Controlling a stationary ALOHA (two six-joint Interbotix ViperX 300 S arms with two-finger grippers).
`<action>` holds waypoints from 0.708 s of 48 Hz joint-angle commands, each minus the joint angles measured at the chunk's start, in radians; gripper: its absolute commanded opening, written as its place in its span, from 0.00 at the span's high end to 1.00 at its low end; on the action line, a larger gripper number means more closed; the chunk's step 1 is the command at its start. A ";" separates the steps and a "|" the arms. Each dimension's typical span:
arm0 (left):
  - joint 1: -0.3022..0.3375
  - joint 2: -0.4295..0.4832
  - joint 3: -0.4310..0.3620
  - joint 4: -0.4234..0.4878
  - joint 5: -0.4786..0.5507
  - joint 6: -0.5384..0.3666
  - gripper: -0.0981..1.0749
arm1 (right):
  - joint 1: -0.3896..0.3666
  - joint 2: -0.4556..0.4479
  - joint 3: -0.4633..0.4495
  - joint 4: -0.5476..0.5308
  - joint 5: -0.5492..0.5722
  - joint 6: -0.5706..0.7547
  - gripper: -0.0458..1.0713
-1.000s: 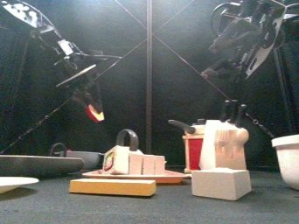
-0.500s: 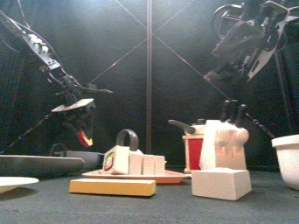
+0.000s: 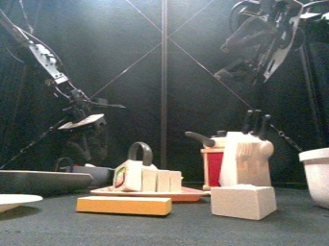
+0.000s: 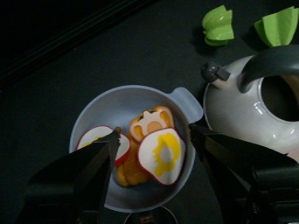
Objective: Place apple half in bowl
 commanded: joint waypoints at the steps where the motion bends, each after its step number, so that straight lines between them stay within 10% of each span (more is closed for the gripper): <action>1: -0.006 -0.048 -0.006 0.006 -0.003 0.006 0.09 | -0.006 0.002 -0.017 0.014 -0.003 0.000 0.15; 34: -0.074 -0.138 0.035 -0.003 -0.028 0.005 0.09 | -0.006 0.020 -0.015 0.017 -0.003 0.000 0.14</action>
